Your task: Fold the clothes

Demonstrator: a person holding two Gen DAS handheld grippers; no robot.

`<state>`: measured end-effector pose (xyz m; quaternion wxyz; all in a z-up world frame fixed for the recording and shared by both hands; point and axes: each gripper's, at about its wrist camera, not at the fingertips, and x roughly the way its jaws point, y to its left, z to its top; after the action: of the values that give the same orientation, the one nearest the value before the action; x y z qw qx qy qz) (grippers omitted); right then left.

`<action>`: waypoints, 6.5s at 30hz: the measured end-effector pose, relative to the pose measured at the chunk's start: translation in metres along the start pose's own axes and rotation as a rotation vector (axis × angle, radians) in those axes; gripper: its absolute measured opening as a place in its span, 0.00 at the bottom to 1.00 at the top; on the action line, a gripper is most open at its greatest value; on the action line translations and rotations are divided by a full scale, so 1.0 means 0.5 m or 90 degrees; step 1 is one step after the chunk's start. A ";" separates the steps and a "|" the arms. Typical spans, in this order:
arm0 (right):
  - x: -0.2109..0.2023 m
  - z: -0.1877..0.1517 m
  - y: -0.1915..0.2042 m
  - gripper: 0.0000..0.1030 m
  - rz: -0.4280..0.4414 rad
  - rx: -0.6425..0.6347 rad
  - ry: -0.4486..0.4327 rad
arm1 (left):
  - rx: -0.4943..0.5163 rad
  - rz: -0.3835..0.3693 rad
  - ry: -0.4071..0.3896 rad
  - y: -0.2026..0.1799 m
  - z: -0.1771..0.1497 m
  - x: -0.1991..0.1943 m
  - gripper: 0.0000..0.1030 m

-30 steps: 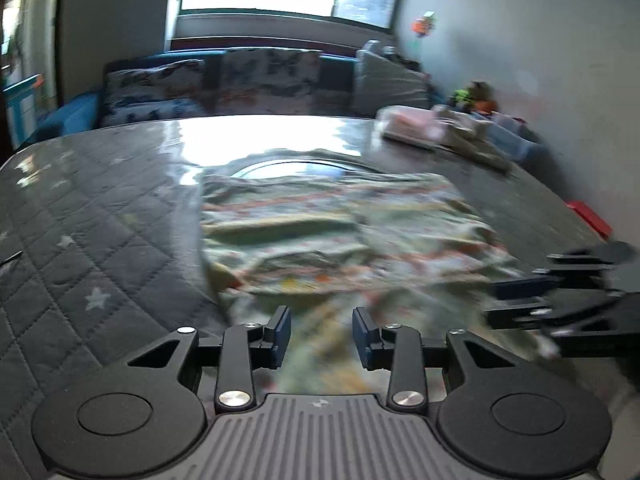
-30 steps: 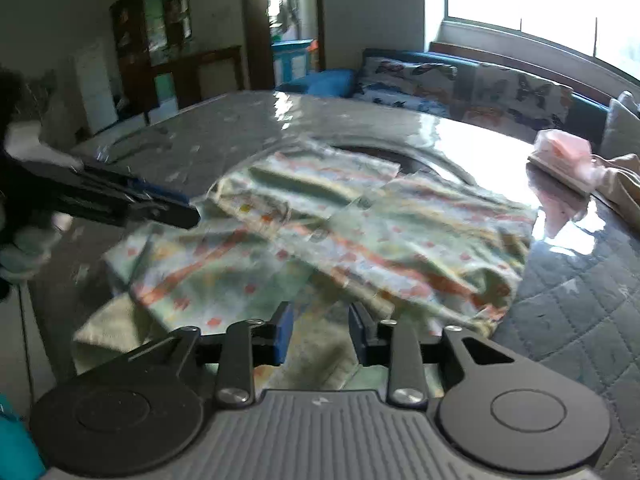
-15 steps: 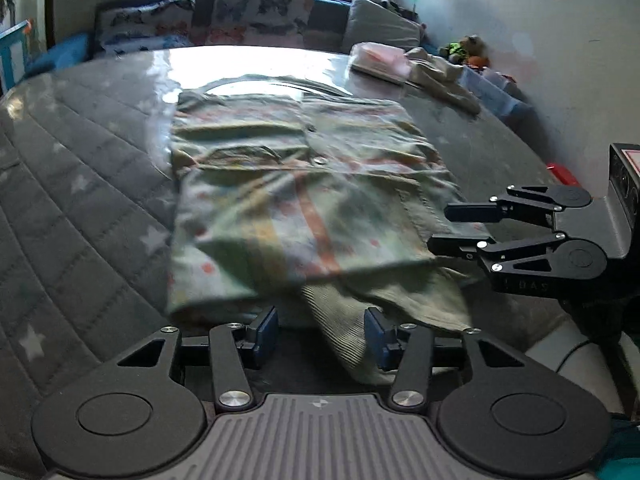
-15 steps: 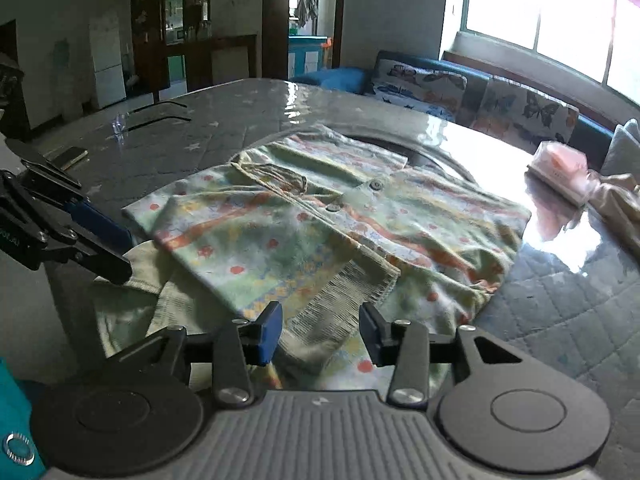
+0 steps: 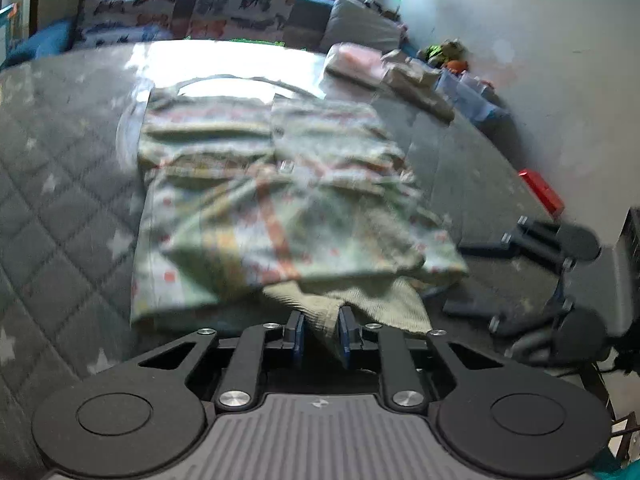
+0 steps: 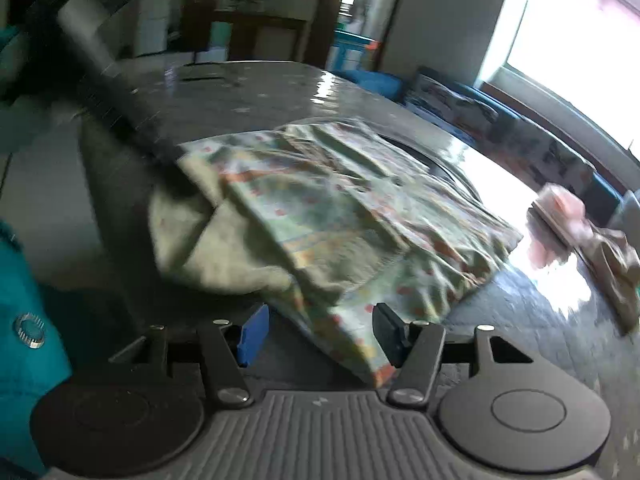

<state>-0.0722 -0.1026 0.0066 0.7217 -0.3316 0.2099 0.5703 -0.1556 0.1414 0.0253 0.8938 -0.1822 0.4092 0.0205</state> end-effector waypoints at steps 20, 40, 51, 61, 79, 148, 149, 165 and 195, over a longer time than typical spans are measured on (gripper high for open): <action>0.093 0.071 -0.079 0.13 0.106 0.134 0.010 | 0.017 -0.049 -0.047 0.049 0.089 0.002 0.40; 0.107 0.121 -0.196 0.12 0.162 0.312 0.001 | 0.253 0.085 -0.124 0.029 -0.046 -0.012 0.72; 0.115 0.114 -0.179 0.25 0.124 0.280 0.009 | 0.388 0.166 -0.152 0.027 -0.070 0.047 0.18; 0.068 0.064 -0.109 0.08 0.112 0.210 -0.009 | 0.384 0.125 -0.181 0.015 -0.075 -0.008 0.07; -0.126 0.072 -0.079 0.07 0.159 0.155 -0.033 | 0.337 -0.001 -0.218 -0.039 -0.079 -0.145 0.06; 0.207 0.087 -0.295 0.09 -0.079 0.324 -0.049 | 0.033 0.220 -0.131 0.211 0.219 0.143 0.45; 0.207 0.094 -0.293 0.09 -0.072 0.323 -0.054 | 0.035 0.210 -0.137 0.202 0.218 0.138 0.44; 0.271 0.153 -0.268 0.13 0.000 0.312 -0.041 | 0.022 0.113 -0.092 0.142 0.221 0.211 0.45; 0.140 0.078 -0.066 0.15 0.022 0.180 -0.081 | 0.057 0.065 -0.151 0.035 0.039 0.106 0.45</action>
<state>-0.0250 -0.0310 -0.0061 0.7629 -0.1863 0.2479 0.5673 -0.1096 0.1585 -0.0076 0.9409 -0.1175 0.3101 0.0689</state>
